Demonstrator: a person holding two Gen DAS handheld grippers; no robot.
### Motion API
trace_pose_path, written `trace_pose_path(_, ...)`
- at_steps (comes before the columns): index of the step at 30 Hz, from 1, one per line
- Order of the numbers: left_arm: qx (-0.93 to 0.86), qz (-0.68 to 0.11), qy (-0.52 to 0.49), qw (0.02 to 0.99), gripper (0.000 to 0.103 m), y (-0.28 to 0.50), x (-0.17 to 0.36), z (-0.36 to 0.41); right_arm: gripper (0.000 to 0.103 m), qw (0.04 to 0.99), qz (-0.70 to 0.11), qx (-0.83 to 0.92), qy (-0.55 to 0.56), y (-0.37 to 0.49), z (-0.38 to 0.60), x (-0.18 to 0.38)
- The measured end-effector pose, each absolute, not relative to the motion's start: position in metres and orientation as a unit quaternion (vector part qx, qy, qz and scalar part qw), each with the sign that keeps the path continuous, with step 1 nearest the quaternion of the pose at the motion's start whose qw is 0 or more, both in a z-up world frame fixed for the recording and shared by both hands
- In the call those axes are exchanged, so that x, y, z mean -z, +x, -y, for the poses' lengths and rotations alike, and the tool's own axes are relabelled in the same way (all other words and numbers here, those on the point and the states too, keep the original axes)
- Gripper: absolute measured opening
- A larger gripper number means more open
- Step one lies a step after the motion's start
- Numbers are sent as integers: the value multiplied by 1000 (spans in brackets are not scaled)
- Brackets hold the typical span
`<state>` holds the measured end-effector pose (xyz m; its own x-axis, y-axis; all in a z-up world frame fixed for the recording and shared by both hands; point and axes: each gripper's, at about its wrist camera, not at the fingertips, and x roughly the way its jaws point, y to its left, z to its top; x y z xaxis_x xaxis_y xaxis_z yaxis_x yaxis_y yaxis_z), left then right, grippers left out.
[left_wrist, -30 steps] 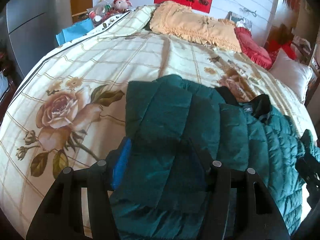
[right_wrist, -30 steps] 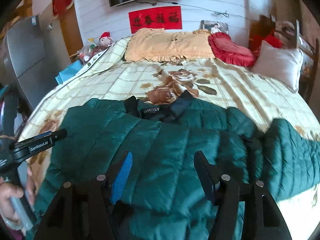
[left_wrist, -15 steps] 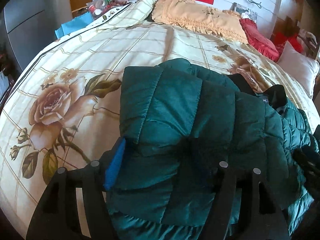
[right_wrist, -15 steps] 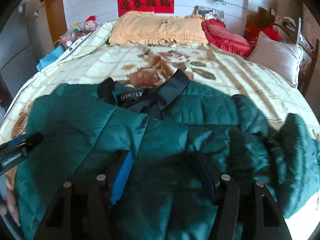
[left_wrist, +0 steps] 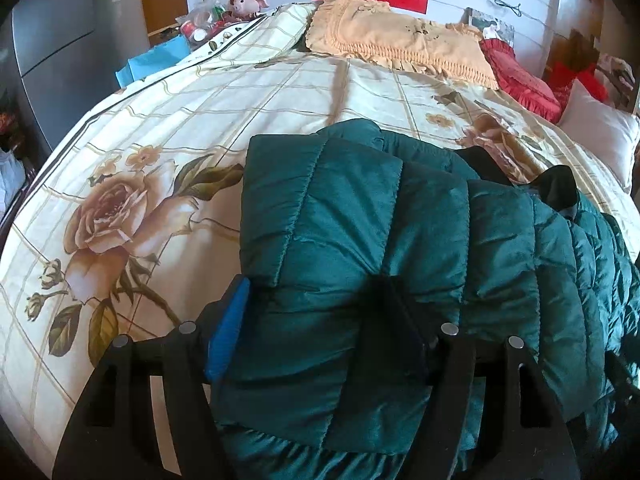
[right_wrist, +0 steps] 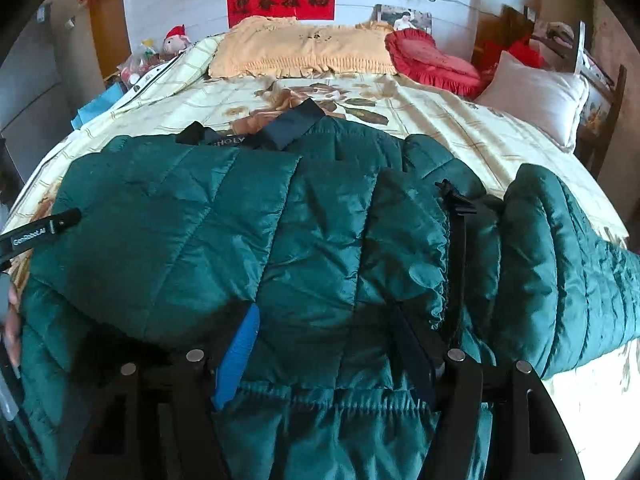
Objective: Fold large clothes
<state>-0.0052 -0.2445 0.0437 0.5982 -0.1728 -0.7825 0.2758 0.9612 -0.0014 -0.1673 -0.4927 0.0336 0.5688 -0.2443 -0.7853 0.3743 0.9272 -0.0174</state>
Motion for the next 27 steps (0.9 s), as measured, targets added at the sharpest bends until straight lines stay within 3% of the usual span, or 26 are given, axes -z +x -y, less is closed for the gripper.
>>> trace_pose_path(8,126,-424,43,896,69,-23,-59,235,65,895,-401,172,92,-190,484,-68)
trace_pose_path(14,159,-405,22,900,69,-50,-76,239,73,909,-372,171,81,-195,470,-89)
trace_pose_path(27,175,-418,49,890,70,-57,-47,270,73,889,-405,181,110,-165,495,-34)
